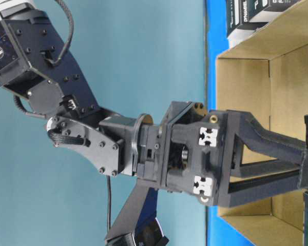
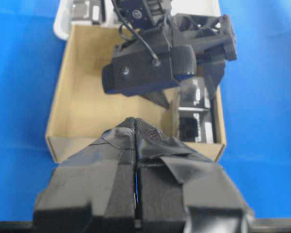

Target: Pick the box from inside the cardboard box.

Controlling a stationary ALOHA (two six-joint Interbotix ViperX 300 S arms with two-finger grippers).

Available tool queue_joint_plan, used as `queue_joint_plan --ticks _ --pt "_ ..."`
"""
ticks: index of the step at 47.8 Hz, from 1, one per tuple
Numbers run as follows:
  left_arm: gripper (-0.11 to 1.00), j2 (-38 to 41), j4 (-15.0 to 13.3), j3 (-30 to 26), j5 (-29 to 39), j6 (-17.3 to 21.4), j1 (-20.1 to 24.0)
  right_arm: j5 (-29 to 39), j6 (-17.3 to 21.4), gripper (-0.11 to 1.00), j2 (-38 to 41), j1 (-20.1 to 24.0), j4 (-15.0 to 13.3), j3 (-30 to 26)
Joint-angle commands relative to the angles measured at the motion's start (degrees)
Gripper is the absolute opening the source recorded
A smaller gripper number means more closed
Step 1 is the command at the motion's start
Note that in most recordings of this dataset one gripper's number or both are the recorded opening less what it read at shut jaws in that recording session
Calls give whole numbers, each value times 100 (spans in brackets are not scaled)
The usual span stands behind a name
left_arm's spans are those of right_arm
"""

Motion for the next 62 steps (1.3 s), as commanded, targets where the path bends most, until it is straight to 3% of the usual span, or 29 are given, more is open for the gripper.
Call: queue_joint_plan --ticks 1,18,31,46,62 --pt "-6 35 18 -88 -26 0 18 -26 -62 97 26 35 9 53" --pt "-6 35 18 -79 -26 0 18 -18 -97 97 -70 -229 -158 185" --pt "-6 -9 18 -97 -26 0 18 18 -114 97 -70 -439 -633 149" --pt "-6 -18 18 -97 -26 0 44 26 -536 97 -53 -756 -756 53" --pt "-6 -123 18 -132 -26 0 114 123 -606 97 -26 -1072 -1011 -114"
